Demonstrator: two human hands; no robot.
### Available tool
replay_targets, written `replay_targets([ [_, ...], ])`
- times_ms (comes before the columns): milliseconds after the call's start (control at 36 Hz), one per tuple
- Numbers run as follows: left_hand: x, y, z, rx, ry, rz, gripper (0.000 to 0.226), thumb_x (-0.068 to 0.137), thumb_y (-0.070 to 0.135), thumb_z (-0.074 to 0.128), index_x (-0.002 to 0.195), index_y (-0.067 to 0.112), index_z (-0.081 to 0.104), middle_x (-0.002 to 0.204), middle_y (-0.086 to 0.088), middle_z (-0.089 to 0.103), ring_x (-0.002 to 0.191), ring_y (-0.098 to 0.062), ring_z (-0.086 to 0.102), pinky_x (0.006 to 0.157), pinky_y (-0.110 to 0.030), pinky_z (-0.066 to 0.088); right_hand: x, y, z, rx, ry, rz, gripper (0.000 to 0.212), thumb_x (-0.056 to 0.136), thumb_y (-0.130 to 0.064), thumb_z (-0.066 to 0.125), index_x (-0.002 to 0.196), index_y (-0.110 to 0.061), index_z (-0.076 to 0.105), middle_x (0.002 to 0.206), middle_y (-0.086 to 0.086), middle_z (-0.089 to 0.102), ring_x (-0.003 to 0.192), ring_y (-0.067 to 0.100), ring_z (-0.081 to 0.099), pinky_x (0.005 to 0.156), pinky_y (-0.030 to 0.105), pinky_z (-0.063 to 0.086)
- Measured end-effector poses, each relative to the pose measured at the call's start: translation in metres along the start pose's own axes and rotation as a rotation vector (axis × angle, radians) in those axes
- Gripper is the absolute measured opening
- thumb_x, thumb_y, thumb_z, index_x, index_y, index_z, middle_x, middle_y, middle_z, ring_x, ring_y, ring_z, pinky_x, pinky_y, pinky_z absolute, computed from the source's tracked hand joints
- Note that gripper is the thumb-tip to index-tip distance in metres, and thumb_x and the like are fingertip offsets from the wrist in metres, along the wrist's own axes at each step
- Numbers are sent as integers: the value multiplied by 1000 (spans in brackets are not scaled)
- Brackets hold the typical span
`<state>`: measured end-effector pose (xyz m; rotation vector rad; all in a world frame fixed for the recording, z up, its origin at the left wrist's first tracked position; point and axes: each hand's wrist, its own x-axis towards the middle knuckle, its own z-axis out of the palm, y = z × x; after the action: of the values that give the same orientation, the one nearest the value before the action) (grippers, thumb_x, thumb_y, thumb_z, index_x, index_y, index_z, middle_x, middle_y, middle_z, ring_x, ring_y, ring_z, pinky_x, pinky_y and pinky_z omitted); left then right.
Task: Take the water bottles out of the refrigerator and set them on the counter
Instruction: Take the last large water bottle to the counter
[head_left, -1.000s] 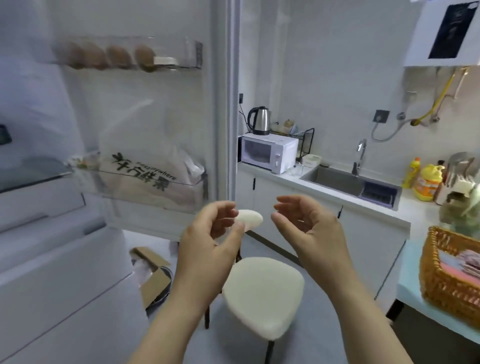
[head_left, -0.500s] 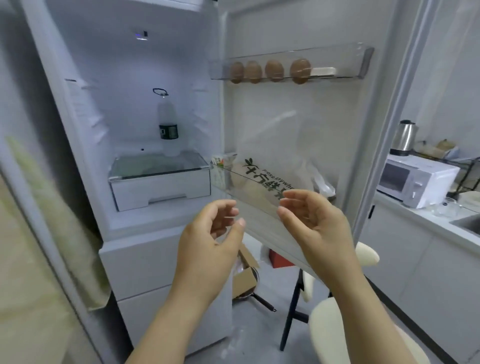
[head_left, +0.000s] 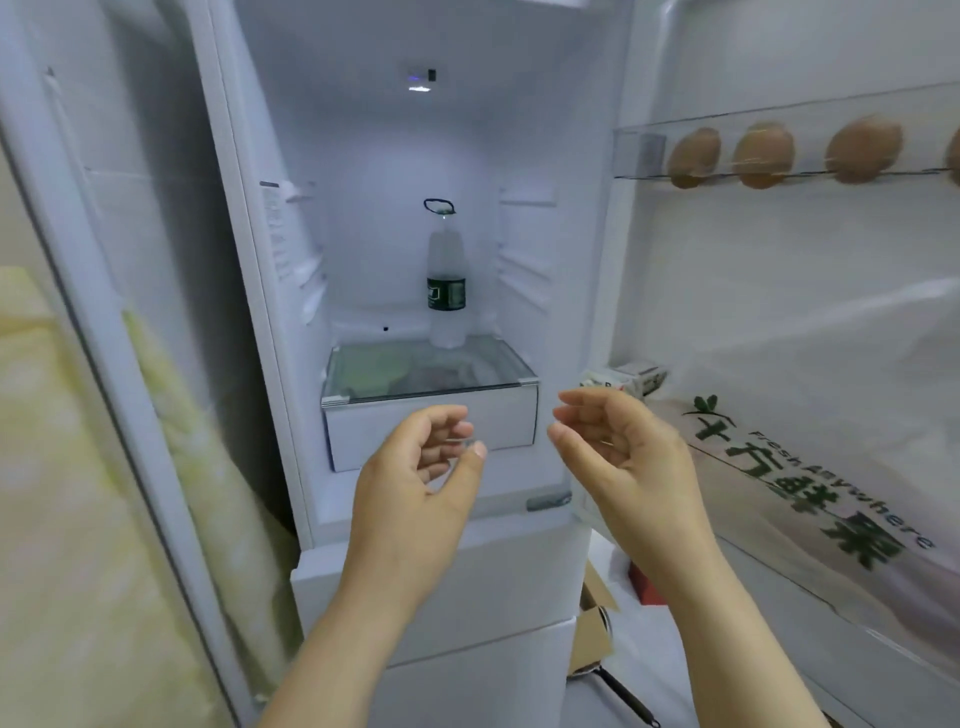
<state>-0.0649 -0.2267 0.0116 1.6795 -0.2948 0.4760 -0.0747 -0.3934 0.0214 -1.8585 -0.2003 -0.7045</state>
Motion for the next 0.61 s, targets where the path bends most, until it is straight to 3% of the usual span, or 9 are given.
replay_targets([
  [278,84,-53,10,19,34,-32,22,87,10,66,103,26,64,97,12,68,87,1,63,80,-10,49,79,56,45,39,-41,30,18,89,-16,66,106,-21,68,97,-11,71,92,-2,65,81,11,50],
  [389,116,-72,23,27,71,-34,25,87,9,65,96,33,62,95,12,67,86,1,63,78,-11,49,115,84,59,69,-59,37,19,89,-18,66,107,-23,67,97,-12,70,91,-3,64,82,11,51],
  [500,147,-90,30,53,99,-75,25,87,10,65,98,33,62,96,11,68,86,1,63,83,-21,50,152,107,72,81,-98,42,17,89,-18,66,102,-28,66,97,-14,70,90,-4,64,79,7,48],
  [611,174,-108,32,37,154,-85,24,87,5,65,99,26,63,95,7,69,87,-3,64,79,-13,50,181,130,88,109,-143,59,19,89,-18,66,98,-35,63,95,-16,69,90,-7,63,78,3,46],
])
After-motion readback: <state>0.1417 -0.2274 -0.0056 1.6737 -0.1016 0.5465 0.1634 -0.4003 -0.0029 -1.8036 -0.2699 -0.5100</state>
